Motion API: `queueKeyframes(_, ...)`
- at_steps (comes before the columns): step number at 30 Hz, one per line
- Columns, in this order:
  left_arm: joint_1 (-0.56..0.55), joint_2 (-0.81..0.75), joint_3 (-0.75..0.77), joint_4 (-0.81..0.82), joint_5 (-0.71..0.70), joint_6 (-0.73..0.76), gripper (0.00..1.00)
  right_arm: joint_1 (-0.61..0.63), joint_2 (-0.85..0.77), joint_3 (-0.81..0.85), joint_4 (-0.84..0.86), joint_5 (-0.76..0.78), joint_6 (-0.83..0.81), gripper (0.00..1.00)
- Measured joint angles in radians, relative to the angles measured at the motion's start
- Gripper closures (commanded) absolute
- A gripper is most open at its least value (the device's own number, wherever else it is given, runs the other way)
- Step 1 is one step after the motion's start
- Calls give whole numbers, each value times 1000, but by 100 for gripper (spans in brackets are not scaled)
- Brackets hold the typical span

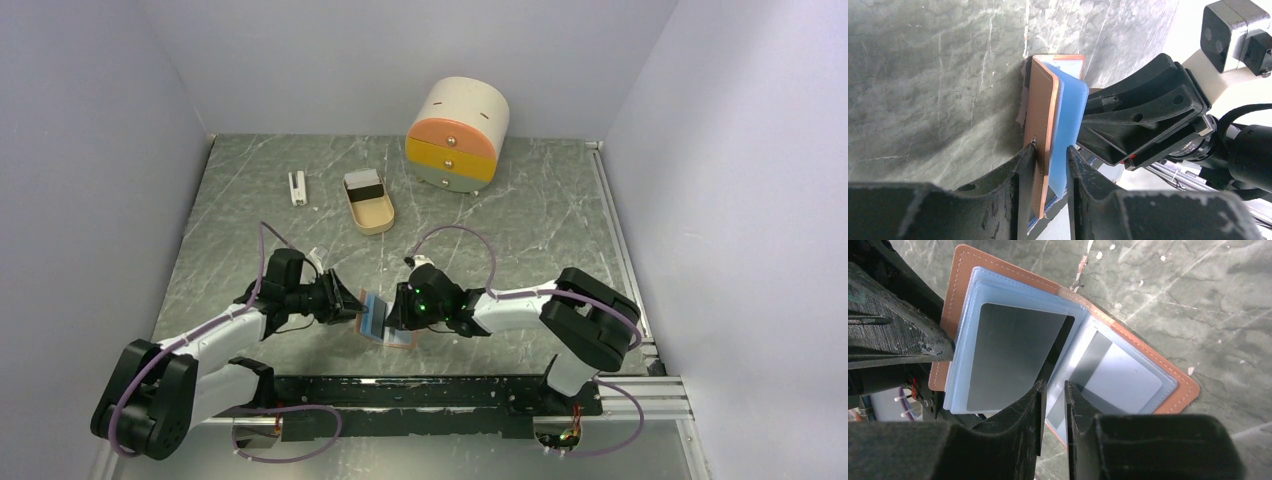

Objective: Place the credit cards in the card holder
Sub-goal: Insert the credit card into the card holder.

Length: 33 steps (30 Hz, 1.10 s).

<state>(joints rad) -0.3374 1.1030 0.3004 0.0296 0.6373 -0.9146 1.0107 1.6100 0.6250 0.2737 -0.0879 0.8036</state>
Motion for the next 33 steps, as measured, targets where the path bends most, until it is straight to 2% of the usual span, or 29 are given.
queueKeyframes(13, 0, -31, 3, -9, 11, 2, 60, 0, 50, 17, 60, -28, -1, 77)
queueKeyframes(20, 0, -45, 6, -5, 14, 2, 69, -2, 51, 16, 65, -29, -1, 77)
queueKeyframes(30, 0, -9, 13, 0, 21, 16, 71, -3, 51, 6, 81, -32, 0, 77)
queueKeyframes(33, 0, 1, 23, -3, 21, 26, 79, -3, 51, 2, 89, -33, 0, 77)
